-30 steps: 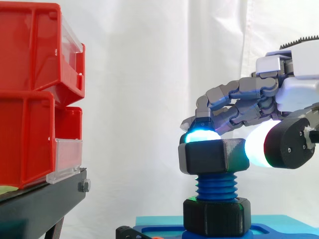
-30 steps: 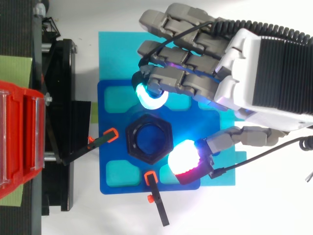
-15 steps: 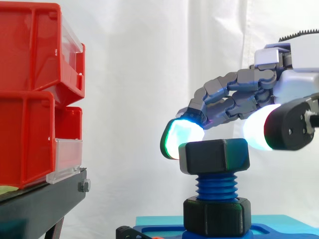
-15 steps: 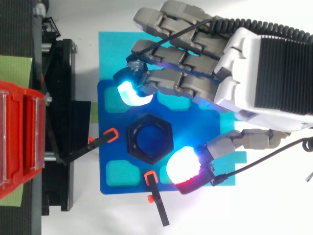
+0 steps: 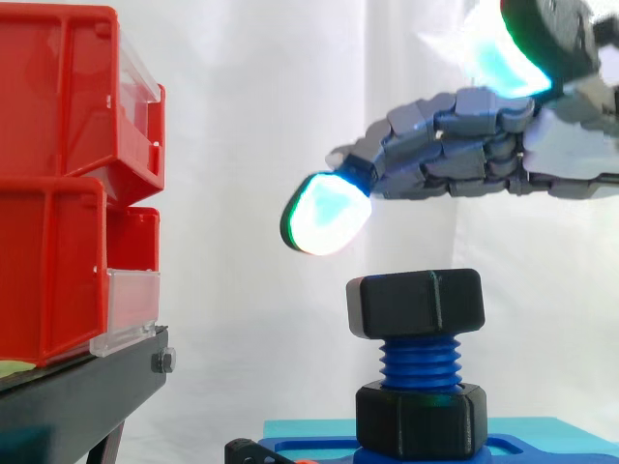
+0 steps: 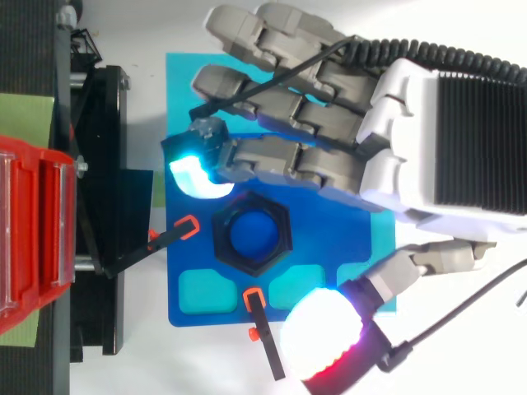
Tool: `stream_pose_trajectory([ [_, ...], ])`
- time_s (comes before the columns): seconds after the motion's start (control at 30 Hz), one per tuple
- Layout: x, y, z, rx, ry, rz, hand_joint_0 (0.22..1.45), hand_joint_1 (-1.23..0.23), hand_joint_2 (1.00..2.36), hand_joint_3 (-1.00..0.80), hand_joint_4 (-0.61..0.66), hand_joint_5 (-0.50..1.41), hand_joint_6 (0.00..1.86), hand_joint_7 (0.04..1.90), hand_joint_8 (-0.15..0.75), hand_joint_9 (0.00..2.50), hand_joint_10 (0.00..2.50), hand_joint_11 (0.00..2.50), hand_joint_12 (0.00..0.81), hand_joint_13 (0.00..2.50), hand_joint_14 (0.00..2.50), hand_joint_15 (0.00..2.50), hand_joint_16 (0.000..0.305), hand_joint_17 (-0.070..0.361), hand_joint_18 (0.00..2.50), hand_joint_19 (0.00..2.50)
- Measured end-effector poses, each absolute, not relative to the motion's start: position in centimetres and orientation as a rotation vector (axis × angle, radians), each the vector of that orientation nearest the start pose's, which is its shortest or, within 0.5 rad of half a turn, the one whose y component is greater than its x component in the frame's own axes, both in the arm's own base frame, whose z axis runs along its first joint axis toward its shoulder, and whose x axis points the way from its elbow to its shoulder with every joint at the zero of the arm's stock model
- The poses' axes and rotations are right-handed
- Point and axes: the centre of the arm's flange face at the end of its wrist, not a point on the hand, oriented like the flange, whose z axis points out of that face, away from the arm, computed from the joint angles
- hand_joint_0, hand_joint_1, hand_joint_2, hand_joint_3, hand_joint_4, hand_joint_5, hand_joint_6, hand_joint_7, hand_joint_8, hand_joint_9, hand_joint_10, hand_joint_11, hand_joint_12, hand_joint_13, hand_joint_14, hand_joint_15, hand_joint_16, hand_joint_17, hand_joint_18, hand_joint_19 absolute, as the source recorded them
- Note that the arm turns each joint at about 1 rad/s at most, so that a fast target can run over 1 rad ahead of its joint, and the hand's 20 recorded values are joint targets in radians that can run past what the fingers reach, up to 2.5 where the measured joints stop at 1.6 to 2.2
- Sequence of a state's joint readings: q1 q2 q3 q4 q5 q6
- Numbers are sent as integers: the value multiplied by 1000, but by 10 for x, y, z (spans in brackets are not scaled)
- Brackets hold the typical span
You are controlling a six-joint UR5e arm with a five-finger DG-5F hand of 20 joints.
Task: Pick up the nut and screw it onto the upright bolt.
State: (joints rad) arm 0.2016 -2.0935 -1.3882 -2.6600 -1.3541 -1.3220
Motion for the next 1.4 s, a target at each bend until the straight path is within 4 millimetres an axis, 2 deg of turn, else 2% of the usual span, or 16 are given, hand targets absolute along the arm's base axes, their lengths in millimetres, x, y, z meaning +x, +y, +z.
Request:
stream_pose_trajectory([
  [0.13,713,-5,315,204,1397,231,426,149,1000,-500,128,-268,501,605,236,0,0,0,424,0,0,0,60,135,0,0],
  [0.5,716,13,308,193,1396,251,452,66,1000,-500,171,-242,502,692,241,0,0,0,411,0,0,0,57,128,0,0],
  [0.67,717,14,303,195,1402,252,463,37,1000,-500,195,-224,502,762,245,0,0,0,408,0,0,0,56,126,0,0],
  [1.23,710,5,294,181,1487,238,480,-35,1000,-500,224,-207,503,835,264,77,0,0,396,1,0,0,52,117,0,0],
  [1.4,709,0,293,182,1493,234,484,-84,1000,-500,241,-194,503,841,275,142,0,0,394,77,0,0,51,115,0,0],
])
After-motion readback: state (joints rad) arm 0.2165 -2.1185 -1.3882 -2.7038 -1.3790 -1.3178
